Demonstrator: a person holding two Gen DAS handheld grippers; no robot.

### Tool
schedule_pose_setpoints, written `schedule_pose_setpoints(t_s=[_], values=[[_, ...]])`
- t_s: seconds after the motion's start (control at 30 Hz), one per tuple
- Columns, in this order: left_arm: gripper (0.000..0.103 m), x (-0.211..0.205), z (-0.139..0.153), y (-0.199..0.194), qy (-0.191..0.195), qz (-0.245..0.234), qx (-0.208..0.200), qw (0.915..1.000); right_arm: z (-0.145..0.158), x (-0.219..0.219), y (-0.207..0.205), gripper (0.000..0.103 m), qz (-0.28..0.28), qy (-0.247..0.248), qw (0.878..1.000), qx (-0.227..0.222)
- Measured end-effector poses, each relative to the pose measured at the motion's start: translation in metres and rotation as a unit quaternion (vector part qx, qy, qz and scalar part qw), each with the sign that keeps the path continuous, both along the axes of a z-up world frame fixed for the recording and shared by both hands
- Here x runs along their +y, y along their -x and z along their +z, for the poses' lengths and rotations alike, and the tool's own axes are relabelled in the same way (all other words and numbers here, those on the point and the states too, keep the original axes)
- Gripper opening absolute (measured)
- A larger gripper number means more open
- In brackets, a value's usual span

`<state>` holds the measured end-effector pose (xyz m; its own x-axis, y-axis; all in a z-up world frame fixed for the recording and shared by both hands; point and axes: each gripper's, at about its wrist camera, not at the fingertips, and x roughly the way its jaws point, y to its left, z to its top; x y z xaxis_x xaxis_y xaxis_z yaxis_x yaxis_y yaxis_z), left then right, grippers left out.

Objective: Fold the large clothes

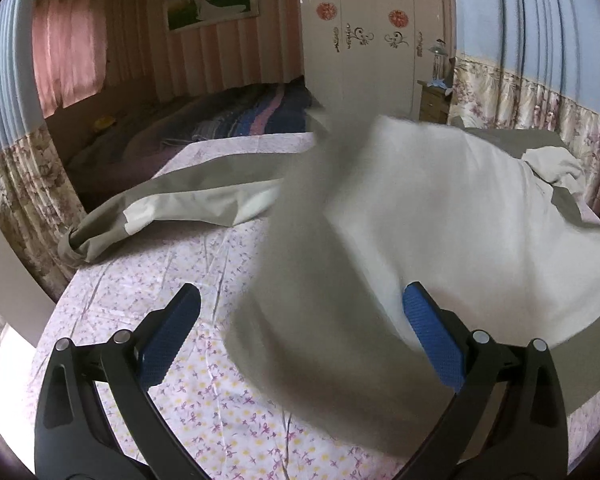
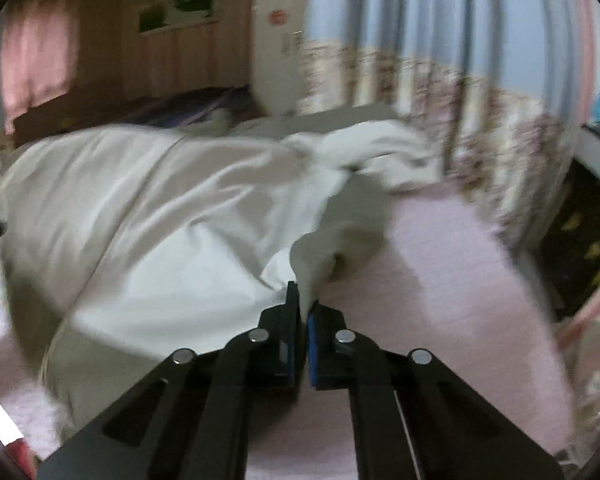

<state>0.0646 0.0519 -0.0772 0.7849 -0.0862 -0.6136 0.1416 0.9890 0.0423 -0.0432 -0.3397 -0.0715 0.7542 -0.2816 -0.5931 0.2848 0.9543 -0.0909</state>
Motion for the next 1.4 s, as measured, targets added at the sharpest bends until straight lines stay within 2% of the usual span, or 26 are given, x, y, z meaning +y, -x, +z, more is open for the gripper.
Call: schedule_pose_setpoints(t_s=[0.07,0.13,0.27,0.3,0.33,0.4,0.43,0.5,0.57,0.63,0.7,0.77,0.87,0.9,0.97,1.0,1.03,1.07,1.1,1.17,1.23,1.33,1.4], values=[[0.1,-0.002,-0.005,-0.001,0.017,-0.029,0.017,0.9993,0.001,-0.021,0.0,0.004,-0.03,0.012,0.999,0.0],[0.1,-0.012,-0.014,-0.003,0.03,-0.064,0.045,0.9965,-0.004,-0.032,-0.001,0.004,-0.034,-0.002,0.999,0.006],[0.099,-0.037,-0.032,0.005,0.01,-0.11,0.072,0.9912,-0.011,-0.024,0.004,0.004,-0.038,0.009,0.999,0.01],[0.087,-0.041,-0.036,0.007,0.005,-0.117,0.077,0.9901,-0.011,-0.026,0.006,0.004,-0.038,0.003,0.999,0.008],[0.061,-0.046,-0.041,0.009,0.007,-0.133,0.091,0.9869,-0.01,-0.027,0.006,0.004,-0.037,-0.008,0.999,0.005],[0.03,-0.045,-0.045,0.01,0.026,-0.153,0.122,0.9804,-0.008,-0.029,0.006,0.004,-0.03,-0.016,0.999,-0.001],[0.018,-0.042,-0.043,0.014,0.035,-0.157,0.121,0.9795,-0.005,-0.028,0.007,0.003,-0.021,-0.019,1.0,-0.006],[0.009,-0.03,-0.03,0.023,0.067,-0.165,0.11,0.9778,0.005,-0.026,0.012,0.003,-0.001,-0.037,0.999,-0.026],[0.007,-0.009,-0.004,0.037,0.097,-0.164,0.081,0.9783,0.021,-0.017,0.017,0.003,0.023,-0.043,0.998,-0.048],[0.006,0.008,0.019,0.049,0.092,-0.147,0.054,0.9834,0.035,-0.003,0.023,0.003,0.042,-0.031,0.997,-0.061],[0.005,0.016,0.026,0.057,0.082,-0.138,0.054,0.9855,0.041,0.009,0.029,0.003,0.048,-0.002,0.997,-0.06],[0.006,0.019,0.015,0.066,0.071,-0.135,0.077,0.9853,0.031,0.005,0.029,0.003,0.031,0.016,0.999,-0.029],[0.009,0.027,-0.015,0.066,0.068,-0.123,0.116,0.9833,-0.006,-0.016,0.025,0.003,0.007,-0.007,0.999,0.047],[0.014,0.031,-0.026,0.064,0.068,-0.116,0.124,0.9831,-0.016,-0.02,0.027,0.006,0.004,-0.015,0.998,0.065],[0.041,0.038,-0.035,0.063,0.047,-0.093,0.118,0.9875,-0.027,-0.024,0.034,0.014,0.002,-0.023,0.996,0.083],[0.071,0.043,-0.034,0.064,0.036,-0.077,0.106,0.9907,-0.025,-0.026,0.04,0.019,0.005,-0.029,0.997,0.077],[0.09,0.05,-0.027,0.067,0.029,-0.063,0.086,0.9939,-0.019,-0.028,0.043,0.022,0.006,-0.036,0.997,0.069],[0.094,0.053,-0.022,0.068,0.031,-0.062,0.078,0.9946,-0.007,-0.033,0.05,0.031,0.007,-0.043,0.998,0.05],[0.097,0.057,-0.014,0.069,0.036,-0.064,0.068,0.995,0.007,-0.037,0.056,0.05,0.005,-0.043,0.999,0.03],[0.1,0.065,0.005,0.068,0.042,-0.065,0.052,0.9956,0.037,-0.043,0.063,0.064,-0.006,-0.019,1.0,-0.013],[0.1,0.067,0.023,0.057,0.021,-0.052,0.032,0.9979,0.068,-0.046,0.057,0.064,-0.004,0.013,0.999,-0.04],[0.1,0.058,0.056,0.028,-0.018,-0.031,0.01,0.9993,0.105,-0.052,0.034,0.064,0.016,0.034,0.997,-0.067],[0.1,0.053,0.079,0.009,-0.016,-0.029,0.001,0.9995,0.123,-0.062,0.013,0.064,0.022,0.046,0.996,-0.076]])
